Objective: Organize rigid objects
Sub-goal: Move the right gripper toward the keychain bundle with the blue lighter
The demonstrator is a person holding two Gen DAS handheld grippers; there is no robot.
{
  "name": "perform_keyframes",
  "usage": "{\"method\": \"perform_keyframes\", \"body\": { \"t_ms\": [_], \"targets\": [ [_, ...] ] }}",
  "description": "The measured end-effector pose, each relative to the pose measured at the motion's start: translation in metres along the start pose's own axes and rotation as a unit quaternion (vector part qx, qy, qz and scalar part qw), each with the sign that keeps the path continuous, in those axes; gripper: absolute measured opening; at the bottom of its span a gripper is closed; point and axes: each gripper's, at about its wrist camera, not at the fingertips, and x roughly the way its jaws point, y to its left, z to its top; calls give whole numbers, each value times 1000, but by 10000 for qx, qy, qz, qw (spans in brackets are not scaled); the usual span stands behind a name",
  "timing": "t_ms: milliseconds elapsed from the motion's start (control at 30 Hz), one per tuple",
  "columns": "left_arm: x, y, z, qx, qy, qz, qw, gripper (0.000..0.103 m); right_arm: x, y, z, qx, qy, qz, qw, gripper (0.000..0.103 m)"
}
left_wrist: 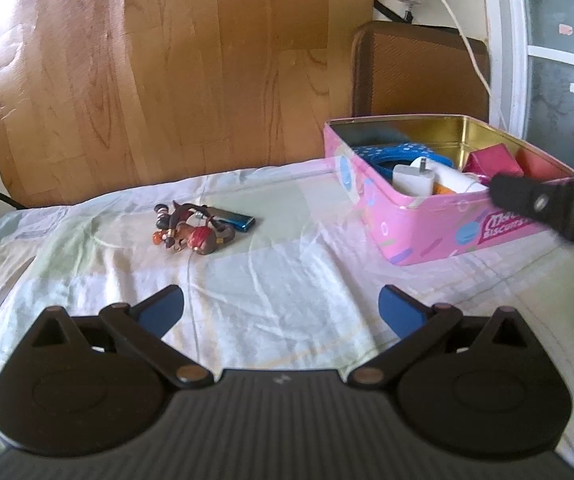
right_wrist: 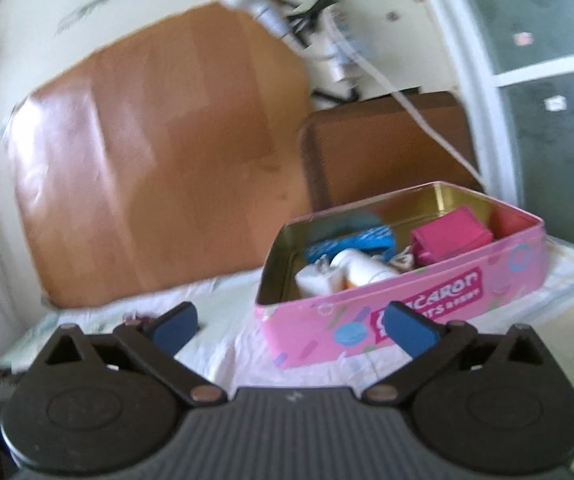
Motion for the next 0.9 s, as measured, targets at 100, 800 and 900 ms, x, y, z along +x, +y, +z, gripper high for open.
{"method": "perform_keyframes", "body": {
  "t_ms": [100, 800, 900],
  "targets": [
    [2, 6, -2, -81, 55, 31, 9999, 103, 3, -3, 1, 76, 71, -5, 9999, 103],
    [30, 82, -19, -980, 413, 362, 9937, 103, 22, 74, -32, -1688, 740, 1028, 9775, 102],
    [36, 103, -23, -1258, 473, 414, 9901, 103, 27, 81, -37, -1762, 873, 1109, 9742, 102]
  ]
}}
